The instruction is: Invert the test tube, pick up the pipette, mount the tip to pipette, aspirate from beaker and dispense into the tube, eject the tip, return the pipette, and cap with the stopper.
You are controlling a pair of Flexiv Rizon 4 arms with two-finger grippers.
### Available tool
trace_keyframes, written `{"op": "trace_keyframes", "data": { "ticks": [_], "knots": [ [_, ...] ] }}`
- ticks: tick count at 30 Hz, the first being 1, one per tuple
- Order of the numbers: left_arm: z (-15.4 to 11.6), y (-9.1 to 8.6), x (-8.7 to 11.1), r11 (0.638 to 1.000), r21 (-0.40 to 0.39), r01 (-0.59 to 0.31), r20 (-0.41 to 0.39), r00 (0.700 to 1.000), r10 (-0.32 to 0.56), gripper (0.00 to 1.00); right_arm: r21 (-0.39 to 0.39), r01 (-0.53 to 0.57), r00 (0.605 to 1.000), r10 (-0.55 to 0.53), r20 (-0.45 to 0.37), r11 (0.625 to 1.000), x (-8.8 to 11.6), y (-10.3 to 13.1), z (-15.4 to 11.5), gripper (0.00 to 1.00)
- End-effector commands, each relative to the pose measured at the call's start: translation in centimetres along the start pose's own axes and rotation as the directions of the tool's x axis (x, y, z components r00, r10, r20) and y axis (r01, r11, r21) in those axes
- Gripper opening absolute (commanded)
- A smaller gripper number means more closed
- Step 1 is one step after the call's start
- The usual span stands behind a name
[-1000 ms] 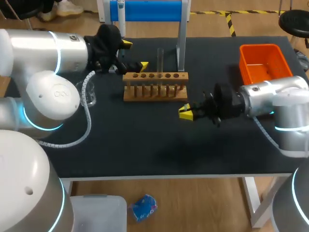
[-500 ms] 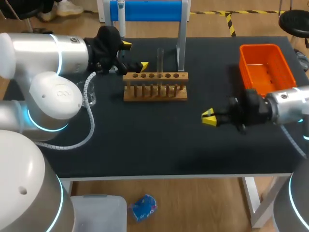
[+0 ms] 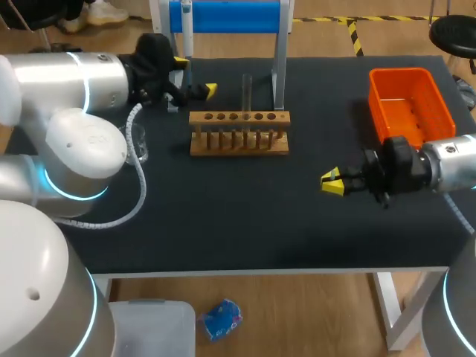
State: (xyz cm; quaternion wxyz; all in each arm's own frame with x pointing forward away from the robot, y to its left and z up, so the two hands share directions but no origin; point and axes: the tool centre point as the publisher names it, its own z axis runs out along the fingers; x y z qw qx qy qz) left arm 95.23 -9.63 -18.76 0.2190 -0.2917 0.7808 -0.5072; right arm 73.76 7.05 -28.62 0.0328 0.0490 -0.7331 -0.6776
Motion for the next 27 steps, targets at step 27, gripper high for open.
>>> {"op": "trace_keyframes", "data": {
  "ticks": [27],
  "knots": [
    [7.3, -0.7, -8.6, 0.981, 0.103, 0.163, 0.357, 0.915, -0.189, 1.0, 0.002, 0.0, 1.0, 0.0, 0.0, 1.0, 0.1, 0.0, 0.0, 0.0]
  ]
}}
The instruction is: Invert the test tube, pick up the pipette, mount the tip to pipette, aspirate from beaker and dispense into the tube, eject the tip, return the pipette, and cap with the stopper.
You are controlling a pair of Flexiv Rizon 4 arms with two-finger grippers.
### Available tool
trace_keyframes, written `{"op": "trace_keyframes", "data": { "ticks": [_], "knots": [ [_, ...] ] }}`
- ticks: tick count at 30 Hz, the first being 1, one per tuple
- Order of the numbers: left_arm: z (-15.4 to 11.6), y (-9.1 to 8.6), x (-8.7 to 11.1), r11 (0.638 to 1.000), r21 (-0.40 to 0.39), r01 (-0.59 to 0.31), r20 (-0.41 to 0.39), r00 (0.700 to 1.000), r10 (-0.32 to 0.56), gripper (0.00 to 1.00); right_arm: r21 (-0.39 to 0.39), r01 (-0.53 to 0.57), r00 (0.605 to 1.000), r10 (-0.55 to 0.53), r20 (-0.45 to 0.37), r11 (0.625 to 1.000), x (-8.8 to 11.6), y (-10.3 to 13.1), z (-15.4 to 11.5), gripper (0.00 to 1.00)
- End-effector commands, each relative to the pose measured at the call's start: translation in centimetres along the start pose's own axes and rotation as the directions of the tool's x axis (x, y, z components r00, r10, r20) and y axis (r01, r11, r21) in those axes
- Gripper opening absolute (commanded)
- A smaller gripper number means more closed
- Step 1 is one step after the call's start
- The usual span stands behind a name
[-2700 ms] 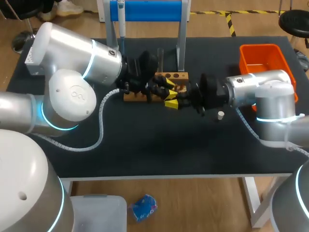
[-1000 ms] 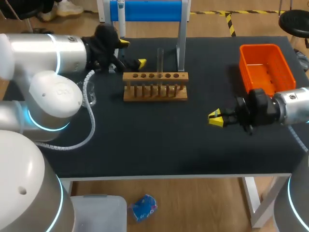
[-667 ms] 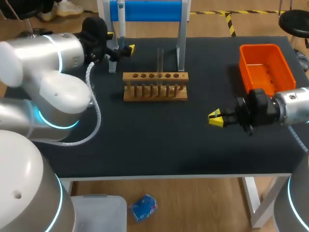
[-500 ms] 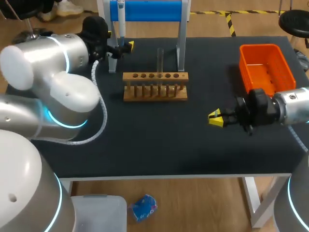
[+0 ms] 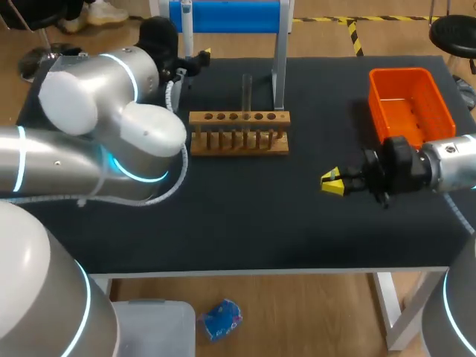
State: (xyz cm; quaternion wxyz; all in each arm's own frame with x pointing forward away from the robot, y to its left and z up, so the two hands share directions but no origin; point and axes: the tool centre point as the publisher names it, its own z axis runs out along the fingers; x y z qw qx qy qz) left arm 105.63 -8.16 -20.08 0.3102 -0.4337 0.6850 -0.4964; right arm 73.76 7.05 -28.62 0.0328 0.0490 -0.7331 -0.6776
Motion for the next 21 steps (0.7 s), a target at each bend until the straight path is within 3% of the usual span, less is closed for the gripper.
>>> {"op": "trace_keyframes", "data": {
  "ticks": [1, 12, 21],
  "knots": [
    [1.1, 0.2, 0.4, 1.0, 0.004, -0.001, 0.038, 0.999, 0.001, 1.0, 0.002, 0.0, 1.0, 0.0, 0.0, 1.0, 0.1, 0.0, 0.0, 0.0],
    [1.1, 0.2, 0.4, 1.0, 0.004, -0.001, 0.038, 0.999, 0.001, 1.0, 0.002, 0.0, 1.0, 0.0, 0.0, 1.0, 0.1, 0.0, 0.0, 0.0],
    [2.9, 0.2, -0.7, 1.0, -0.004, -0.003, 0.108, 0.994, 0.003, 1.0, 0.002, 0.0, 1.0, 0.0, 0.0, 1.0, 0.1, 0.0, 0.0, 0.0]
  ]
}}
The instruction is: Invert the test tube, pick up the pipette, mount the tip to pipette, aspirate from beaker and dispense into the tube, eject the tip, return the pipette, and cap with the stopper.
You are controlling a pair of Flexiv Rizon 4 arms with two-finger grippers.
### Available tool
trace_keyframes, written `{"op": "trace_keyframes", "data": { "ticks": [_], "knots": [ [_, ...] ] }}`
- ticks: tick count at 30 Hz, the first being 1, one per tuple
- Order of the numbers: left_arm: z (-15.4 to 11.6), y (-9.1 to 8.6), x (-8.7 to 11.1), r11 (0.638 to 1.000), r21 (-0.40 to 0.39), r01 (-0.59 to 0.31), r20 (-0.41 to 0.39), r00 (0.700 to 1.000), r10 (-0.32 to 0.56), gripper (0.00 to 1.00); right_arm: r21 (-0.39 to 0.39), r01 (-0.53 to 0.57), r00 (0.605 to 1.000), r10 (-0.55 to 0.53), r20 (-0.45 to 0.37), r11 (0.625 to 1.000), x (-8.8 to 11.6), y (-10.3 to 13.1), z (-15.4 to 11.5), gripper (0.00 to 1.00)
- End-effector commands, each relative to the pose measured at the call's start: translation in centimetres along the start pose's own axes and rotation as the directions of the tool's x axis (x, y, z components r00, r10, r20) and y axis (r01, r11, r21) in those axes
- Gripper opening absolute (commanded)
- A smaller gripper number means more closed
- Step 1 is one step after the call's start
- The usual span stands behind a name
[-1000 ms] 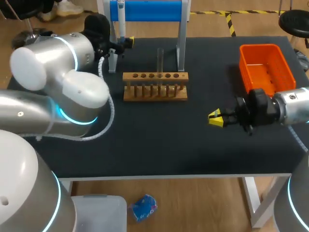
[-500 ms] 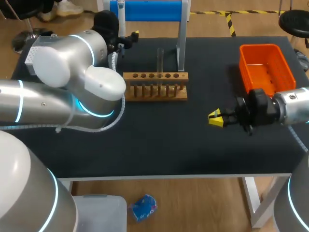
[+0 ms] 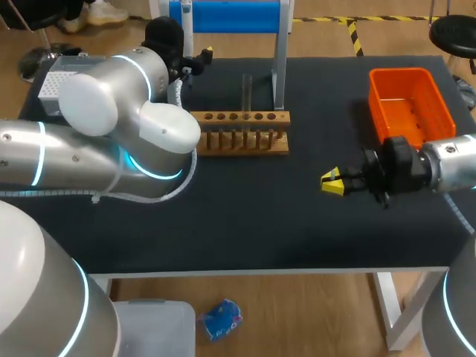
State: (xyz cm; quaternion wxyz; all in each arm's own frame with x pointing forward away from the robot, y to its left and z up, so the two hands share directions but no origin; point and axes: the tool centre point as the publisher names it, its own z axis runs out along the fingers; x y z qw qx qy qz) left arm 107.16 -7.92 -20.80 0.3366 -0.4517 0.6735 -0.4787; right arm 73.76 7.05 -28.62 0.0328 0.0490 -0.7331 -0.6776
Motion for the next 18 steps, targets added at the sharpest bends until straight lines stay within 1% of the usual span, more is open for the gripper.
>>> {"op": "trace_keyframes", "data": {
  "ticks": [1, 4, 5, 6, 7, 8, 10, 11, 12, 13, 16, 18],
  "knots": [
    [1.6, -0.1, 0.2, 1.0, -0.003, -0.001, 0.03, 1.0, 0.001, 1.0, 0.002, 0.0, 1.0, 0.0, 0.0, 1.0, 0.1, 0.0, 0.0, 0.0],
    [2.3, -0.1, -0.3, 1.0, -0.004, 0.007, 0.033, 0.999, -0.007, 1.0, 0.002, 0.0, 1.0, 0.0, 0.0, 1.0, 0.1, 0.0, 0.0, 0.0],
    [2.6, -0.1, -0.5, 1.0, -0.003, 0.016, 0.034, 0.999, -0.016, 0.98, 0.002, 0.0, 1.0, 0.0, 0.0, 1.0, 0.1, 0.0, 0.0, 0.0],
    [2.8, -0.1, -0.6, 1.0, -0.004, 0.016, 0.034, 0.999, -0.016, 0.85, 0.002, 0.0, 1.0, 0.0, 0.0, 1.0, 0.1, 0.0, 0.0, 0.0],
    [2.9, -0.1, -0.6, 1.0, -0.003, 0.016, 0.035, 0.999, -0.016, 0.89, 0.002, 0.0, 1.0, 0.0, 0.0, 1.0, 0.1, 0.0, 0.0, 0.0],
    [3.1, -0.2, -0.7, 1.0, -0.001, 0.018, 0.036, 0.999, -0.018, 0.87, 0.002, 0.0, 1.0, 0.0, 0.0, 1.0, 0.1, 0.0, 0.0, 0.0],
    [3.5, -0.3, -0.7, 1.0, 0.0, 0.02, 0.037, 0.999, -0.02, 0.77, 0.002, 0.0, 1.0, 0.0, 0.0, 1.0, 0.1, 0.0, 0.0, 0.0],
    [3.6, -0.3, -0.8, 1.0, 0.001, 0.021, 0.037, 0.999, -0.021, 0.69, 0.002, 0.0, 1.0, 0.0, 0.0, 1.0, 0.1, 0.0, 0.0, 0.0],
    [3.8, -0.3, -0.9, 1.0, 0.004, 0.02, 0.035, 0.999, -0.02, 0.55, 0.002, 0.0, 1.0, 0.0, 0.0, 1.0, 0.1, 0.0, 0.0, 0.0],
    [3.9, -0.3, -0.9, 1.0, 0.007, 0.022, 0.031, 0.999, -0.022, 0.51, 0.002, 0.0, 1.0, 0.0, 0.0, 1.0, 0.1, 0.0, 0.0, 0.0],
    [4.4, -0.4, -1.1, 1.0, 0.008, 0.021, 0.03, 0.999, -0.022, 0.45, 0.002, 0.0, 1.0, 0.0, 0.0, 1.0, 0.1, 0.0, 0.0, 0.0],
    [4.7, -0.4, -1.3, 1.0, 0.006, 0.02, 0.035, 0.999, -0.02, 0.48, 0.002, 0.0, 1.0, 0.0, 0.0, 1.0, 0.1, 0.0, 0.0, 0.0]
  ]
}}
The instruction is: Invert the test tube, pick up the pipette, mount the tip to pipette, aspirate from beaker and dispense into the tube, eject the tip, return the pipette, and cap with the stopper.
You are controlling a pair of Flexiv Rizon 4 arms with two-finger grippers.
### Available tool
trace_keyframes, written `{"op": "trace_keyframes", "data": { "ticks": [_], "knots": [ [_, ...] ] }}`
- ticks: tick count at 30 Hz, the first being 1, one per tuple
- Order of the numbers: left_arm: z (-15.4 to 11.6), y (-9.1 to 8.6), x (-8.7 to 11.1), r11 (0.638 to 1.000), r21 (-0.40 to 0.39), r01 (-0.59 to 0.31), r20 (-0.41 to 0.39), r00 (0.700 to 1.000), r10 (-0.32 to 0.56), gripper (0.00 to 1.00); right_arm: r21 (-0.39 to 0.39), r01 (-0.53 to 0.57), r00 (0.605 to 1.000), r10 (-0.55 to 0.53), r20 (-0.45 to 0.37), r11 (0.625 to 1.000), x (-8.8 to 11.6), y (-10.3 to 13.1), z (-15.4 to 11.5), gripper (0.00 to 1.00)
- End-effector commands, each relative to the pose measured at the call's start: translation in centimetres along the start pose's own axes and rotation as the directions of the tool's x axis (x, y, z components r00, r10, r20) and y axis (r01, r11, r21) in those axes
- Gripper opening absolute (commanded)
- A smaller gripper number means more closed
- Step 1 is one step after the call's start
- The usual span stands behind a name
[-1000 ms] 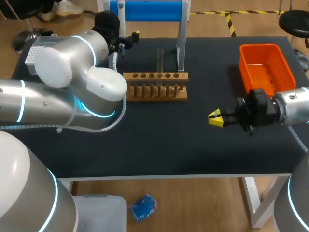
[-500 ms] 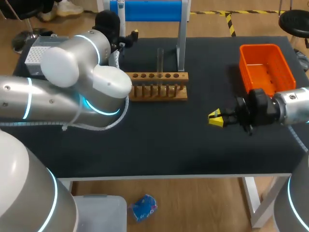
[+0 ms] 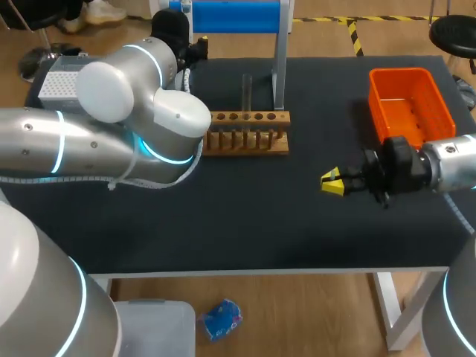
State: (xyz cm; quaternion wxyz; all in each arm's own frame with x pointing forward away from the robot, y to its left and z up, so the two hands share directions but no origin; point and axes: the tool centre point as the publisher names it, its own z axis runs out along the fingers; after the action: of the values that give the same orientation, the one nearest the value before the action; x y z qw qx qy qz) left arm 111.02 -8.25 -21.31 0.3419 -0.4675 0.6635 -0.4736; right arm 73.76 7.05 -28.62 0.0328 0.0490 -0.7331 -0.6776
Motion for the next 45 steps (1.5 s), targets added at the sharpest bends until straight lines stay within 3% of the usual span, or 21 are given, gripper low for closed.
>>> {"op": "trace_keyframes", "data": {
  "ticks": [1, 9, 12, 45],
  "knots": [
    [1.1, 0.2, -0.3, 1.0, 0.008, -0.002, 0.003, 1.0, 0.002, 0.48, 0.002, 0.0, 1.0, 0.0, 0.0, 1.0, 0.1, 0.0, 0.0, 0.0],
    [1.8, 0.0, -1.2, 1.0, 0.011, -0.013, 0.018, 1.0, 0.013, 0.48, 0.002, 0.0, 1.0, 0.0, 0.0, 1.0, 0.1, 0.0, 0.0, 0.0],
    [2.1, 0.0, -1.4, 1.0, 0.011, -0.013, 0.021, 1.0, 0.013, 0.54, 0.002, 0.0, 1.0, 0.0, 0.0, 1.0, 0.1, 0.0, 0.0, 0.0],
    [5.2, -0.3, -3.2, 1.0, 0.013, -0.008, 0.051, 0.999, 0.007, 0.47, 0.002, 0.0, 1.0, 0.0, 0.0, 1.0, 0.1, 0.0, 0.0, 0.0]
  ]
}}
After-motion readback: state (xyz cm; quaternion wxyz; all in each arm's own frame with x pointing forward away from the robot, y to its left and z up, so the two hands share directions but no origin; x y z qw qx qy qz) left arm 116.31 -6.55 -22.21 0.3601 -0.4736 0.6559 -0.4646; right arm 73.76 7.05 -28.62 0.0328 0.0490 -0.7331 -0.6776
